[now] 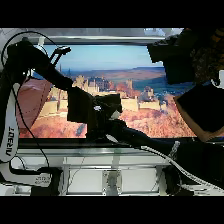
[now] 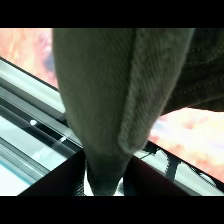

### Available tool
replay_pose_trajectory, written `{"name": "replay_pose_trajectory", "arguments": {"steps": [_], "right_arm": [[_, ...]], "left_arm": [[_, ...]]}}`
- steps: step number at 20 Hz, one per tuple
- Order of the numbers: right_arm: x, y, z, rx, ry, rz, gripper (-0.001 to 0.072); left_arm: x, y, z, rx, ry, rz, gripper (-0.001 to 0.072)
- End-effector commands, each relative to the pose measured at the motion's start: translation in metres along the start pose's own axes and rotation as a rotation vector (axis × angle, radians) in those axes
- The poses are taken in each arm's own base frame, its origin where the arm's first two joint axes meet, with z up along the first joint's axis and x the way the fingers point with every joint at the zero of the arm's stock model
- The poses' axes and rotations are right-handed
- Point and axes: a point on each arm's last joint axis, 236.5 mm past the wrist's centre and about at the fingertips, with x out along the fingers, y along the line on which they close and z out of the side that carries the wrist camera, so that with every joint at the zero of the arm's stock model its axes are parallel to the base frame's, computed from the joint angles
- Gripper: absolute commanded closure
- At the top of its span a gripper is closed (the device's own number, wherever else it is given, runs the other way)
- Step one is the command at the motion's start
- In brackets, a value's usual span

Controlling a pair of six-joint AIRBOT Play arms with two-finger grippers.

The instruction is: Fold the clothes and pants, and hang the long-sleeved shirts on hangers.

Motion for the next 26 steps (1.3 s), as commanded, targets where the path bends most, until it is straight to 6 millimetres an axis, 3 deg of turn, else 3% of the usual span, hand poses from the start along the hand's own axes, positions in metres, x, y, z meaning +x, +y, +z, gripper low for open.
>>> {"name": "replay_pose_trajectory", "arguments": {"steps": [1,4,7,8,9,11,13,15,16,18,20,23,26], "right_arm": [[0.0,0.0,0.001,-0.006,-0.005,0.0,0.0462],[-0.001,-0.001,0.003,-0.019,-0.013,-0.006,0.0395],[-0.002,-0.008,0.01,0.011,-0.019,-0.011,0.0407],[-0.003,-0.01,0.013,0.02,-0.021,-0.013,0.0469],[-0.004,-0.011,0.015,0.026,-0.018,-0.018,0.0695],[-0.012,-0.019,0.018,0.008,0.01,-0.056,0.0689],[-0.033,-0.028,0.027,-0.087,0.044,-0.109,0.069],[-0.074,-0.041,0.043,-0.196,0.05,-0.177,0.0692],[-0.104,-0.055,0.052,-0.243,0.053,-0.241,0.0692],[-0.175,-0.099,0.066,-0.279,0.039,-0.418,0.0692],[-0.245,-0.126,0.078,-0.248,-0.049,-0.495,0.0693],[-0.318,-0.104,0.094,-0.271,-0.277,-0.387,0.0694],[-0.358,-0.071,0.085,-0.37,-0.359,-0.283,0.0696]], "left_arm": [[0.0,0.0,0.0,-0.001,0.0,0.001,0.0683],[0.0,0.0,0.0,-0.001,0.0,0.001,0.0682],[0.0,0.0,0.0,-0.001,0.0,0.001,0.0682],[0.0,0.0,0.0,-0.001,0.0,0.001,0.0682],[0.0,0.0,0.0,-0.001,0.0,0.001,0.0682],[0.0,0.001,0.0,-0.002,-0.001,0.001,0.0683],[-0.003,-0.001,-0.002,0.0,0.0,0.001,0.0683],[-0.013,-0.004,-0.001,0.021,-0.021,0.01,0.0684],[-0.021,-0.006,-0.001,0.046,-0.039,0.021,0.0683],[-0.047,-0.006,0.0,0.068,-0.107,0.062,0.0683],[-0.083,-0.009,0.002,0.074,-0.211,0.11,0.0684],[-0.128,-0.029,-0.004,0.107,-0.324,0.15,0.0684],[-0.164,-0.068,-0.014,0.118,-0.424,0.104,0.0684]]}}
